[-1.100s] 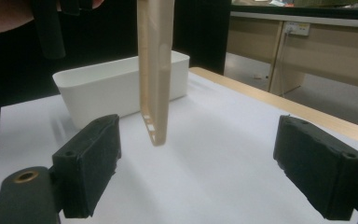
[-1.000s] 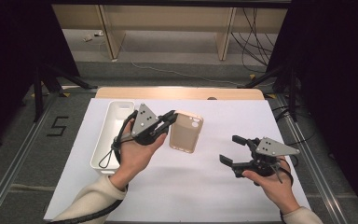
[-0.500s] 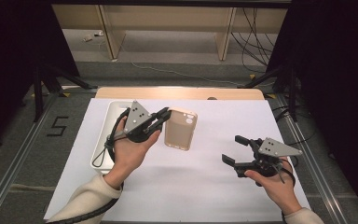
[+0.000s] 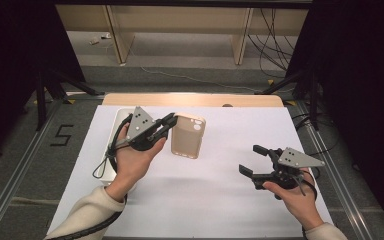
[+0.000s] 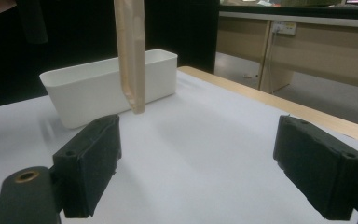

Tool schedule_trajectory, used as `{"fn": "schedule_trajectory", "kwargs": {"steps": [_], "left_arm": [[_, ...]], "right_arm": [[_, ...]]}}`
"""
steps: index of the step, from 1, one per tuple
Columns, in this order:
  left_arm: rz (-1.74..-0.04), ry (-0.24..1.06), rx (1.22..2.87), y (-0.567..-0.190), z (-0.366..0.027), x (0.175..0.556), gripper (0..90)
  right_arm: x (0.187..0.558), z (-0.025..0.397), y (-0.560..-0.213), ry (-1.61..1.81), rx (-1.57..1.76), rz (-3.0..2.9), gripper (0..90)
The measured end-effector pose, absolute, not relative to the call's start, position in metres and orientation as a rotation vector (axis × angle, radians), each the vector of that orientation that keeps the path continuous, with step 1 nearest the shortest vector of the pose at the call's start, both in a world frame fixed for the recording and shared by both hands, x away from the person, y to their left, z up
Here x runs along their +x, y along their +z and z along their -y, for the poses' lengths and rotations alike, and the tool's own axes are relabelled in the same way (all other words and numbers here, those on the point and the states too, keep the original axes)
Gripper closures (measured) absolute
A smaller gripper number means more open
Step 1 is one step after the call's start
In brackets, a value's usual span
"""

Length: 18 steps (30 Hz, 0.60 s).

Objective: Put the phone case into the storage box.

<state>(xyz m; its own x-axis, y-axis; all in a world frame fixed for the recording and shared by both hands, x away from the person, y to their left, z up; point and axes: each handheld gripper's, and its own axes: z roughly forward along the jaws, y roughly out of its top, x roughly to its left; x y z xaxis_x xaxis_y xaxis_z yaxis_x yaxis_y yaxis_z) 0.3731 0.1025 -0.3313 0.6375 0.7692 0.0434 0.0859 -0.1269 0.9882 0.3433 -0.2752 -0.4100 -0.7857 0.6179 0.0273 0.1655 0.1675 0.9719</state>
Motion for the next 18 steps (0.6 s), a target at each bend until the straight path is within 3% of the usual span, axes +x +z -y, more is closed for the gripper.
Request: {"fn": "schedule_trajectory", "kwargs": {"steps": [18], "left_arm": [[-0.723,0.702,1.604,-0.33,-0.116,0.373,84.2]], "right_arm": [[0.344,0.276,-0.412,1.651,0.758,-2.066,16.1]]}}
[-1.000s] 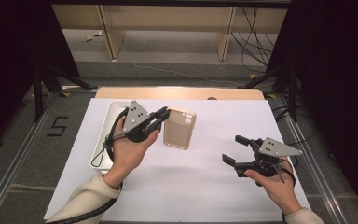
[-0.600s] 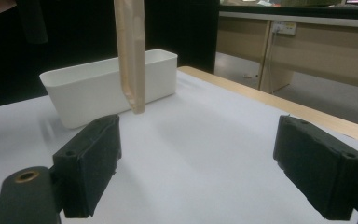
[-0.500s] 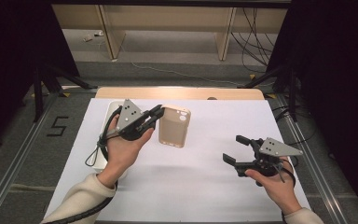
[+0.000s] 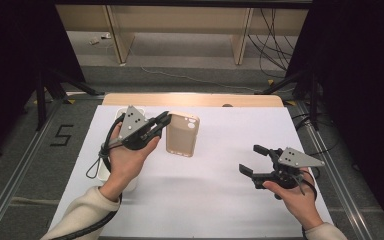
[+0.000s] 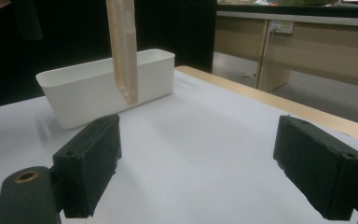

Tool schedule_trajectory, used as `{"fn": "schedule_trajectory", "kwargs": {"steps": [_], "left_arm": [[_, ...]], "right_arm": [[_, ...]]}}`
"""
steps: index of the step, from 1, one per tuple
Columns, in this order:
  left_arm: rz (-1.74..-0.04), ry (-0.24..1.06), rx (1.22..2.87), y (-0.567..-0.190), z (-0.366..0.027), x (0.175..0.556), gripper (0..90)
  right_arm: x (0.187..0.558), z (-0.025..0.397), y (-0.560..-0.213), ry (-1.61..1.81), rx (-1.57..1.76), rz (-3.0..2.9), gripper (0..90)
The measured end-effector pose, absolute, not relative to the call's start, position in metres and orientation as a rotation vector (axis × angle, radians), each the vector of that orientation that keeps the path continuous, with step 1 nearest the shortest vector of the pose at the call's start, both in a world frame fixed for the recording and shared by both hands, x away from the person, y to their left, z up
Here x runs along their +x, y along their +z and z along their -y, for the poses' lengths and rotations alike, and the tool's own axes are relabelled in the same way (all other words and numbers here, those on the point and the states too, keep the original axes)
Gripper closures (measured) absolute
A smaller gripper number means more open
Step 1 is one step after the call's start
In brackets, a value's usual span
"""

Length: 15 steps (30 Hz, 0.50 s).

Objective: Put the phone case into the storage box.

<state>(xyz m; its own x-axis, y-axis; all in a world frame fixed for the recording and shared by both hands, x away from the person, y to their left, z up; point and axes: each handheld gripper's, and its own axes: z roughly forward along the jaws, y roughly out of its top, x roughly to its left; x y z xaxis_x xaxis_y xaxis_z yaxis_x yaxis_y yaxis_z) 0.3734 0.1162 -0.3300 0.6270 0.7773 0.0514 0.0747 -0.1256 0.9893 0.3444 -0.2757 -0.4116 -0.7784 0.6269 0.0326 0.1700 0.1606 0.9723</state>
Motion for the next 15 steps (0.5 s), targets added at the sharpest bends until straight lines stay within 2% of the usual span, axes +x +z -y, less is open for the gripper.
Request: {"fn": "schedule_trajectory", "kwargs": {"steps": [15], "left_arm": [[-0.74,0.721,1.592,-0.328,-0.128,0.373,84.2]], "right_arm": [[0.345,0.275,-0.413,1.654,0.764,-2.066,16.1]]}}
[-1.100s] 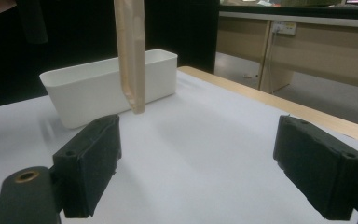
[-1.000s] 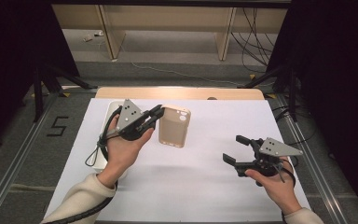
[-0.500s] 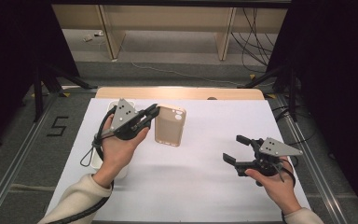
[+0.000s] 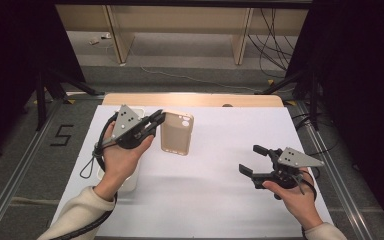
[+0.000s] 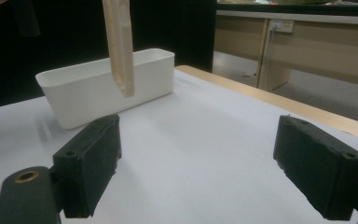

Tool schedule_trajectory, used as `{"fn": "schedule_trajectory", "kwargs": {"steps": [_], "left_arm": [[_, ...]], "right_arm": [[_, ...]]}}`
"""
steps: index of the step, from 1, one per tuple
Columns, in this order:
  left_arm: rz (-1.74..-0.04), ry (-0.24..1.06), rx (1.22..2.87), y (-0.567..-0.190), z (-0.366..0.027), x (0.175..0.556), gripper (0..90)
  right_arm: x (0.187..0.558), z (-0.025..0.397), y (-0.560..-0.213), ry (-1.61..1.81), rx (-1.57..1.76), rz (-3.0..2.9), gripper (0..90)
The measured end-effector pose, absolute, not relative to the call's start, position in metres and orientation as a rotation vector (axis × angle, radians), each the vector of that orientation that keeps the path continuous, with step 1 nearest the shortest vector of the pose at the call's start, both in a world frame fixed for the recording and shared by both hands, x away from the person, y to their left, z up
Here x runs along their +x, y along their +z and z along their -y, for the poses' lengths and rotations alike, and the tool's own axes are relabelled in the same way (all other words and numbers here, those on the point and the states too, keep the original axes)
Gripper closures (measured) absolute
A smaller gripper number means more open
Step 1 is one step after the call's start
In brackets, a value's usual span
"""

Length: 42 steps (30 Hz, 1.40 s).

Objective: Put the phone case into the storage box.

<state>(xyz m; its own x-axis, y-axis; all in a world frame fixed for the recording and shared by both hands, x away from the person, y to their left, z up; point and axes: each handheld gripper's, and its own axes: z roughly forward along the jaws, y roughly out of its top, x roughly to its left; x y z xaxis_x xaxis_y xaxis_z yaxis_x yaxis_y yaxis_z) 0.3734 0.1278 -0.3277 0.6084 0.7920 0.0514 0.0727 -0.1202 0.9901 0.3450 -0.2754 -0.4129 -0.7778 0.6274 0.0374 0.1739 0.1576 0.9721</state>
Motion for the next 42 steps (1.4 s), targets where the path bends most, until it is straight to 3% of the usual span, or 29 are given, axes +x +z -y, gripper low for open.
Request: {"fn": "schedule_trajectory", "kwargs": {"steps": [42], "left_arm": [[-0.781,0.768,1.574,-0.324,-0.153,0.377,84.2]], "right_arm": [[0.346,0.275,-0.413,1.653,0.772,-2.062,16.1]]}}
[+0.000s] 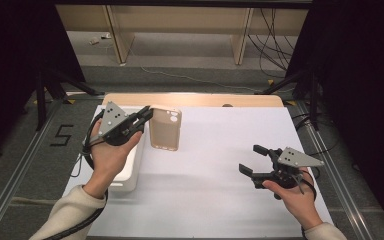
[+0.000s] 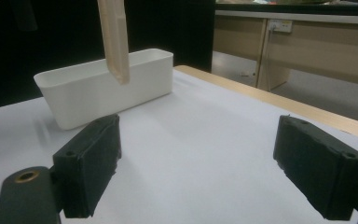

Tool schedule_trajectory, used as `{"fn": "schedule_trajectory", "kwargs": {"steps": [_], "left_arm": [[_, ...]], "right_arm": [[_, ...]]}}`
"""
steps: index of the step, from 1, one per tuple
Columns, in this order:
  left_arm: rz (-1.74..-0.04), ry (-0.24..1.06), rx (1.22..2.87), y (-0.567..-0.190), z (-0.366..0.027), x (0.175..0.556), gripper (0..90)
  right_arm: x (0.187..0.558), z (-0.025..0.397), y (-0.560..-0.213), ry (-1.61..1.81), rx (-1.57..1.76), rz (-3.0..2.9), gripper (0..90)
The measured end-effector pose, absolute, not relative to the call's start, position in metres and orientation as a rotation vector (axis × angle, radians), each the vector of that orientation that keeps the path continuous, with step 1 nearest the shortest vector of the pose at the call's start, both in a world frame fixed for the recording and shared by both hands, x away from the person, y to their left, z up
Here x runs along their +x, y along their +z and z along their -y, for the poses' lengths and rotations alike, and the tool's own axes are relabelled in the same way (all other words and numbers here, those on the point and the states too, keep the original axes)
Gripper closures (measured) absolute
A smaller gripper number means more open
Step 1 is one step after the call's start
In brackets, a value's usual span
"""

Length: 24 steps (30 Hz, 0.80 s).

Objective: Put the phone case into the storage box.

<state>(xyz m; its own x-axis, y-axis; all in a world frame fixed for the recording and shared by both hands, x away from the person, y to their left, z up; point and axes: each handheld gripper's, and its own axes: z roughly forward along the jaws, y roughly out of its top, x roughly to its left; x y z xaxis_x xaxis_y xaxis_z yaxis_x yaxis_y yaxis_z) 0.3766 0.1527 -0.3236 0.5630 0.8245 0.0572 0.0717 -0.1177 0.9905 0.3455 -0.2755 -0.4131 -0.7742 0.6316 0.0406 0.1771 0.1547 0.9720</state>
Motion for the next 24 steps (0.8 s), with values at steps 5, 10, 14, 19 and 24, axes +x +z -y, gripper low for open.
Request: {"fn": "schedule_trajectory", "kwargs": {"steps": [5,10,14,19,24], "left_arm": [[-0.78,0.775,1.573,-0.323,-0.157,0.378,84.3],[-0.789,0.781,1.572,-0.323,-0.16,0.379,84.2],[-0.799,0.792,1.569,-0.323,-0.162,0.378,84.2],[-0.802,0.797,1.567,-0.322,-0.164,0.379,84.2],[-0.807,0.806,1.565,-0.321,-0.168,0.38,84.3]], "right_arm": [[0.346,0.275,-0.413,1.653,0.774,-2.062,16.1],[0.346,0.275,-0.413,1.652,0.775,-2.065,16.1],[0.346,0.275,-0.414,1.654,0.774,-2.066,16.1],[0.346,0.275,-0.414,1.657,0.773,-2.066,16.1],[0.346,0.275,-0.414,1.656,0.775,-2.065,16.1]]}}
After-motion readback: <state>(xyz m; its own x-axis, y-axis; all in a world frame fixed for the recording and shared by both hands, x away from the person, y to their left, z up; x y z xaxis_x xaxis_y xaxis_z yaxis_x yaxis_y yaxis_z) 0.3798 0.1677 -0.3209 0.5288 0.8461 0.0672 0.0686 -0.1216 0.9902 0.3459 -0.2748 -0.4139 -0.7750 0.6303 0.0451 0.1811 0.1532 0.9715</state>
